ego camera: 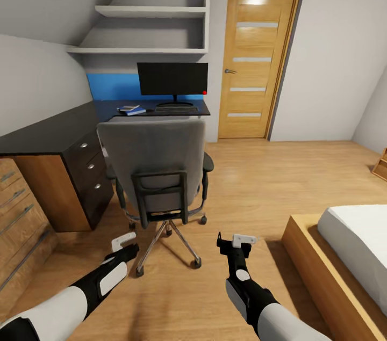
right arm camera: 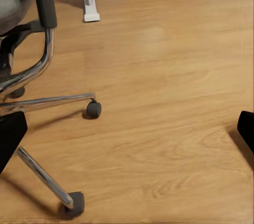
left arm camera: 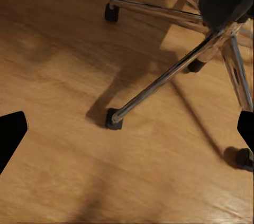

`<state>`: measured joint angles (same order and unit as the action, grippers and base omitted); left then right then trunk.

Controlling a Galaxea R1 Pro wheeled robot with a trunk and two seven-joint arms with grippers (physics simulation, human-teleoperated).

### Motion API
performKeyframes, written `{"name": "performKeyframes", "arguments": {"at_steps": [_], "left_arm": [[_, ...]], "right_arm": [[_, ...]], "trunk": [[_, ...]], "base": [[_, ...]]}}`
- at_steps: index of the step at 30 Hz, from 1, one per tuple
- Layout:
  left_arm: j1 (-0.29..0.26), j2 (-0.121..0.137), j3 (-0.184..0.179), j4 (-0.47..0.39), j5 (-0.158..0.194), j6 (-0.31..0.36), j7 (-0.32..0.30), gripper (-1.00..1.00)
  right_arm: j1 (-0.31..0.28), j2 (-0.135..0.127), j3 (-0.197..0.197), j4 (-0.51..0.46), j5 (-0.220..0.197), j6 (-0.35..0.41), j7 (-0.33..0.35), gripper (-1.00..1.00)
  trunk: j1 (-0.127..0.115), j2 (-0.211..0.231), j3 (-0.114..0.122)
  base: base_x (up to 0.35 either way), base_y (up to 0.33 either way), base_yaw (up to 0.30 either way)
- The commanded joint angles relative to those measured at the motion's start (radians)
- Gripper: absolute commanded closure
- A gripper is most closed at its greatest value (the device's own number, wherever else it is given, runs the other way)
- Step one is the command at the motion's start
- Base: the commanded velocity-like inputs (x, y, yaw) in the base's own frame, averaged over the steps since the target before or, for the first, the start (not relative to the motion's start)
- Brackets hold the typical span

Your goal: In the bedroom, organize the workspace by keeping the computer under the desk, ensuring the monitor is on the desk, placing the keyboard on the desk next to the monitor, placing the mouse on the desk next to the keyboard, moving the folder from the swivel chair onto the desk next to the mouse, stacking the notebook on top of the folder with the pen on top of the notebook, and positioning the swivel chair next to the desk.

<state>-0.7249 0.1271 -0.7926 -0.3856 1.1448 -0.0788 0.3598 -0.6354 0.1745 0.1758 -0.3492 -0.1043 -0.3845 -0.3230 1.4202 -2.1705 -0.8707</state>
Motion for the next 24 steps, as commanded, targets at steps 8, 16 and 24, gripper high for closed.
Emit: {"name": "performKeyframes", "arguments": {"at_steps": [8, 16, 24], "left_arm": [[-0.001, -0.028, -0.096, -0.001, 0.010, -0.008, -0.008, -1.00], [-0.001, -0.091, -0.154, 0.005, -0.021, -0.004, -0.009, -1.00], [-0.001, -0.164, -0.248, 0.085, -0.065, -0.008, -0.009, -1.00]], "right_arm": [[-0.001, 0.000, 0.075, 0.024, -0.005, -0.014, -0.004, -1.00], [-0.001, 0.000, 0.133, 0.037, -0.005, -0.016, -0.003, -1.00], [0.000, 0.000, 0.346, 0.070, 0.000, -0.017, 0.007, -1.00]], "trunk": [[0.000, 0.000, -0.001], [0.000, 0.000, -0.001], [0.000, 0.000, -0.001]], "base": [[-0.024, -0.020, 0.251], [-0.001, -0.001, 0.058], [0.000, 0.000, 0.003]]}}
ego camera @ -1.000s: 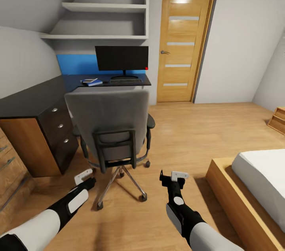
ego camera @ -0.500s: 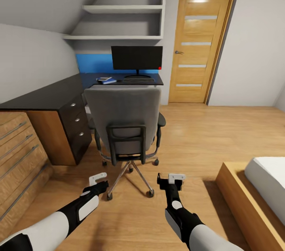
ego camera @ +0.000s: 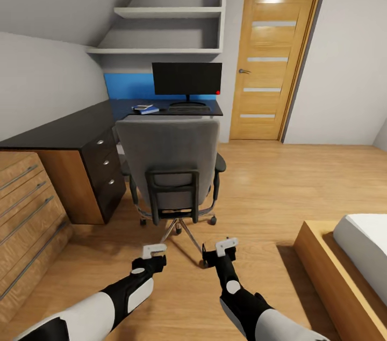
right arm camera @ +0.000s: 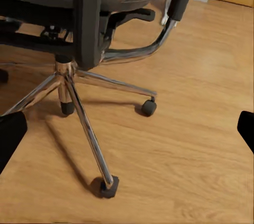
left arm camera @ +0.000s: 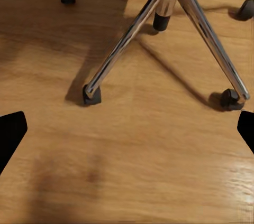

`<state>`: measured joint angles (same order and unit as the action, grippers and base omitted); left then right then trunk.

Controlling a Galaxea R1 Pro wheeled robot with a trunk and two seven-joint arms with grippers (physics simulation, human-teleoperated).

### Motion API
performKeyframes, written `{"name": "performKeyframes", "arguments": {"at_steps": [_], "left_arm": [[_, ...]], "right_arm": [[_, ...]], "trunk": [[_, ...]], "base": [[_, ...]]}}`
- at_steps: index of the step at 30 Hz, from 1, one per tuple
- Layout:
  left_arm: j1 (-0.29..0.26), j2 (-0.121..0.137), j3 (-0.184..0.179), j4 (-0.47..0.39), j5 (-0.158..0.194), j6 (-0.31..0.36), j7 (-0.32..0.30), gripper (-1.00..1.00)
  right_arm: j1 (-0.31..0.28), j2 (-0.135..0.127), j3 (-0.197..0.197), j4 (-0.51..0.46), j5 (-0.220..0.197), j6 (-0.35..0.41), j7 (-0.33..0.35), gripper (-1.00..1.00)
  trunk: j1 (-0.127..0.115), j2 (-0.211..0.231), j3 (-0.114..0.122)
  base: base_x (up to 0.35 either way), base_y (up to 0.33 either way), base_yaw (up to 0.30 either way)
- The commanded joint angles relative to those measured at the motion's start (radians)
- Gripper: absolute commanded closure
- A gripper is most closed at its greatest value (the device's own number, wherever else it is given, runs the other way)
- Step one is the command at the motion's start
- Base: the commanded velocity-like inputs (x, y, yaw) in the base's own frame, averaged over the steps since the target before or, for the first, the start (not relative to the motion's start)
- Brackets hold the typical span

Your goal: In the bedroom, organize the workspace by keeping the computer under the desk, ensuring the monitor is on the desk, placing the keyboard on the desk next to the monitor, placing the mouse on the desk next to the keyboard, moving the folder from the swivel chair onto the desk next to the mouse, stacking the notebook on top of the folder with the pen on top of the notebook, and positioning the swivel chair next to the desk.

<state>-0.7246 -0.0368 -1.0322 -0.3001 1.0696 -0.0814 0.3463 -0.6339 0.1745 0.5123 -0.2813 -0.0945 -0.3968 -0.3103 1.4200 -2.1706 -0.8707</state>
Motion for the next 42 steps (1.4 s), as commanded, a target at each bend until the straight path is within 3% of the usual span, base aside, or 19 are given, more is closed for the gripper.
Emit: {"name": "performKeyframes", "arguments": {"at_steps": [1, 5, 22, 42], "left_arm": [[-0.001, -0.001, -0.009, 0.000, 0.010, -0.005, 0.005, -1.00], [-0.001, -0.003, -0.011, 0.004, 0.012, -0.006, 0.005, -1.00], [-0.001, -0.003, -0.008, 0.005, 0.018, -0.007, 0.010, -1.00], [-0.001, -0.002, -0.008, 0.006, 0.018, -0.008, 0.013, -1.00]], "right_arm": [[-0.001, 0.000, 0.016, 0.002, -0.010, -0.005, -0.005, -1.00], [-0.001, 0.000, 0.040, 0.003, -0.010, -0.005, -0.003, -1.00], [-0.001, 0.000, 0.042, 0.012, -0.010, -0.005, -0.003, -1.00], [-0.001, 0.000, 0.043, 0.011, -0.010, -0.005, -0.003, -1.00]], "trunk": [[0.000, 0.000, -0.001], [0.000, 0.000, -0.001], [0.000, 0.000, -0.001], [0.000, 0.000, -0.001]], "base": [[0.009, 0.000, 0.000], [0.177, 0.000, 0.000], [0.294, 0.147, 0.000], [0.322, -0.057, 0.000]]}}
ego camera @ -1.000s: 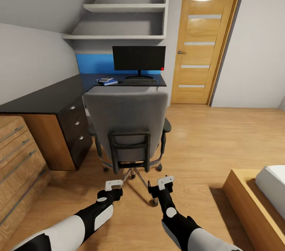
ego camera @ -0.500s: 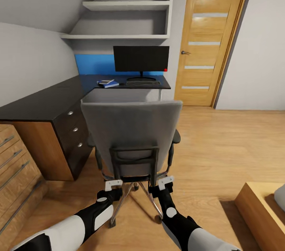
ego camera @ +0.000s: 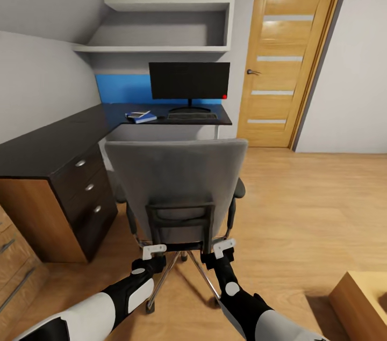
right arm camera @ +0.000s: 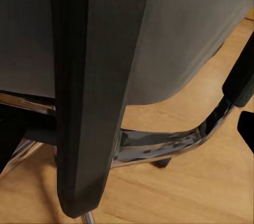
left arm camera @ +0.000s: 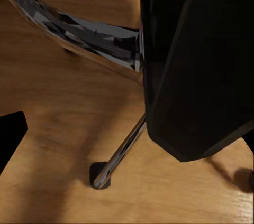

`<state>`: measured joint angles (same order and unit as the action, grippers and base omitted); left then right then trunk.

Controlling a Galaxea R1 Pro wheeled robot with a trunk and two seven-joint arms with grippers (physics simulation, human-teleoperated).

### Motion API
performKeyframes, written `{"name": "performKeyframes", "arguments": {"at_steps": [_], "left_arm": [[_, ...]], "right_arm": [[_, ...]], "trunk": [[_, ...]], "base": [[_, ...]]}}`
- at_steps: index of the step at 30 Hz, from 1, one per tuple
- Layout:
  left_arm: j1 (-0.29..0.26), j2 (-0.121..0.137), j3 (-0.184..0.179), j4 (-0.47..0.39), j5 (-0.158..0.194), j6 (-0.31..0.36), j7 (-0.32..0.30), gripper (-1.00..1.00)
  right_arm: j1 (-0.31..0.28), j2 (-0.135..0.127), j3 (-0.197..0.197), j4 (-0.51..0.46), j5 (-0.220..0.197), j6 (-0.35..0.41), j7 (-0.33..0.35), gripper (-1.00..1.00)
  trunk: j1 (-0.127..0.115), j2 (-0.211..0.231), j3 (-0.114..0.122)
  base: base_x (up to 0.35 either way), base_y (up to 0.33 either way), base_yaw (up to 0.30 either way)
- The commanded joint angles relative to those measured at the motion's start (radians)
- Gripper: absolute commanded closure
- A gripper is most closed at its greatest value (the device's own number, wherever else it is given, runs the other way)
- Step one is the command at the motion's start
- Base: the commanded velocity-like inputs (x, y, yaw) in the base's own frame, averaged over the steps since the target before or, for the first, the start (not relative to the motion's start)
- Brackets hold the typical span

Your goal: In the bedroom, organize the workspace by keeping the computer under the desk, ensuring the monitor is on the desk, placing the keyboard on the desk next to the monitor, placing the mouse on the desk next to the keyboard, moving the folder from the swivel chair onto the desk next to the mouse, stacking the notebook on top of the folder with the pen on top of the notebook, and positioning the swivel chair next to the desk.

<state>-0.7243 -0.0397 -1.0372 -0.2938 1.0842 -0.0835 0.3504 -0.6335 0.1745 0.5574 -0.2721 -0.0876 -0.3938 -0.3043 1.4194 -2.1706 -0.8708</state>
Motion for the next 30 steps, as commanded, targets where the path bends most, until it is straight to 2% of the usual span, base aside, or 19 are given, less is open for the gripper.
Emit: {"name": "performKeyframes", "arguments": {"at_steps": [1, 12, 21, 30], "left_arm": [[-0.001, 0.001, -0.003, 0.000, 0.003, -0.006, 0.009, -1.00], [-0.001, 0.000, -0.003, -0.001, 0.004, -0.006, 0.009, -1.00], [-0.001, 0.000, -0.003, 0.000, 0.003, -0.006, 0.009, -1.00], [-0.001, 0.000, -0.003, -0.001, 0.002, -0.005, 0.008, -1.00]], "right_arm": [[-0.002, 0.000, -0.002, 0.002, -0.017, -0.008, -0.009, -1.00], [-0.002, 0.000, -0.001, 0.002, -0.017, -0.008, -0.010, -1.00], [-0.002, 0.000, 0.001, 0.002, -0.019, -0.008, -0.012, -1.00], [-0.002, 0.000, 0.001, 0.003, -0.020, -0.007, -0.012, -1.00]], "trunk": [[0.000, 0.000, -0.001], [0.000, 0.000, -0.001], [0.000, 0.000, -0.001], [0.000, 0.000, -0.001]], "base": [[0.322, -0.030, 0.000], [0.324, -0.002, 0.000], [0.329, 0.080, 0.000], [0.329, 0.051, 0.104]]}}
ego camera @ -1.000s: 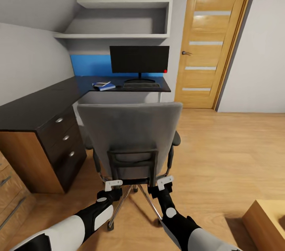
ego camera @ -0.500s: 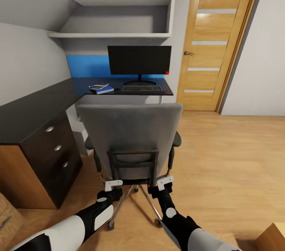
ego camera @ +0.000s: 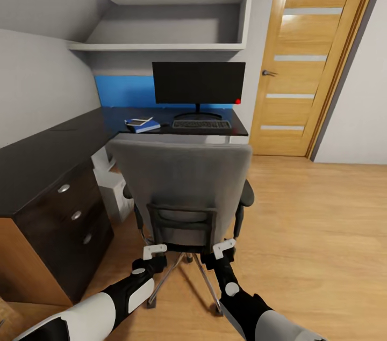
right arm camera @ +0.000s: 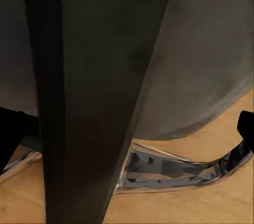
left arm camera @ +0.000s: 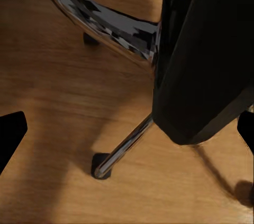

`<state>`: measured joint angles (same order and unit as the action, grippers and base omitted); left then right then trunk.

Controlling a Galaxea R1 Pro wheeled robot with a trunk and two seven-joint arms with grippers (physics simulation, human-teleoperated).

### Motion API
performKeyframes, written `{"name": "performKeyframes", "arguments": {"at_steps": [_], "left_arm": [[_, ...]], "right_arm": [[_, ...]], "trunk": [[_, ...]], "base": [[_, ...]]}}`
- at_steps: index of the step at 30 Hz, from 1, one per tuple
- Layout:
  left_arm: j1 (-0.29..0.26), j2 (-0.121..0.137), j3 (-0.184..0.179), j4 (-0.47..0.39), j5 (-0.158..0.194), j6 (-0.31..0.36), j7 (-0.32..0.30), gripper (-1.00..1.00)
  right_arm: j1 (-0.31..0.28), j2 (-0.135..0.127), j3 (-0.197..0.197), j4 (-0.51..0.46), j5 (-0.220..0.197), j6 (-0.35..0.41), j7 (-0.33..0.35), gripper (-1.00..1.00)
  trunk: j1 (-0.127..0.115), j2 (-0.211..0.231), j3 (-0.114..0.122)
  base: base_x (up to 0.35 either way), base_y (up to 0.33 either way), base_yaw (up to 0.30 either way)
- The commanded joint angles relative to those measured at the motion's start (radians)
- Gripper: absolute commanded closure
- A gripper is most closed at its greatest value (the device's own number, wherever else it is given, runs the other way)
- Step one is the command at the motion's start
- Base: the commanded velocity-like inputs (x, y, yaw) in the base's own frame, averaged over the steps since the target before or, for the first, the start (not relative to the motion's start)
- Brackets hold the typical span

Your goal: In the bedroom, organize the workspace by keeping the computer under the desk, ensuring the monitor is on the desk, placing the keyboard on the desk next to the monitor, placing the mouse on the desk next to the keyboard, moving the folder from the swivel chair onto the desk next to the mouse, stacking the notebook on top of the folder with the pen on top of the notebook, and positioning the swivel chair next to the desk.

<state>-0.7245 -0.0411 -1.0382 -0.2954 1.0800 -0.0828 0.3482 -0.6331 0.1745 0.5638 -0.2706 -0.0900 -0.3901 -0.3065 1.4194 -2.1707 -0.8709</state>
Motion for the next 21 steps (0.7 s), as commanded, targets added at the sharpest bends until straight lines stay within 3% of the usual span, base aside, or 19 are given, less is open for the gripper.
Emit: {"name": "performKeyframes", "arguments": {"at_steps": [1, 21], "left_arm": [[-0.001, 0.001, -0.002, 0.001, 0.006, -0.006, 0.010, -1.00], [-0.001, 0.001, -0.002, 0.001, 0.007, -0.005, 0.009, -1.00]], "right_arm": [[-0.002, 0.000, -0.005, 0.002, -0.017, -0.011, -0.010, -1.00], [-0.002, 0.000, -0.007, 0.002, -0.017, -0.012, -0.008, -1.00]], "trunk": [[0.000, 0.000, -0.001], [0.000, 0.000, -0.001]], "base": [[0.329, 0.003, 0.020], [0.329, 0.016, 0.002]]}}
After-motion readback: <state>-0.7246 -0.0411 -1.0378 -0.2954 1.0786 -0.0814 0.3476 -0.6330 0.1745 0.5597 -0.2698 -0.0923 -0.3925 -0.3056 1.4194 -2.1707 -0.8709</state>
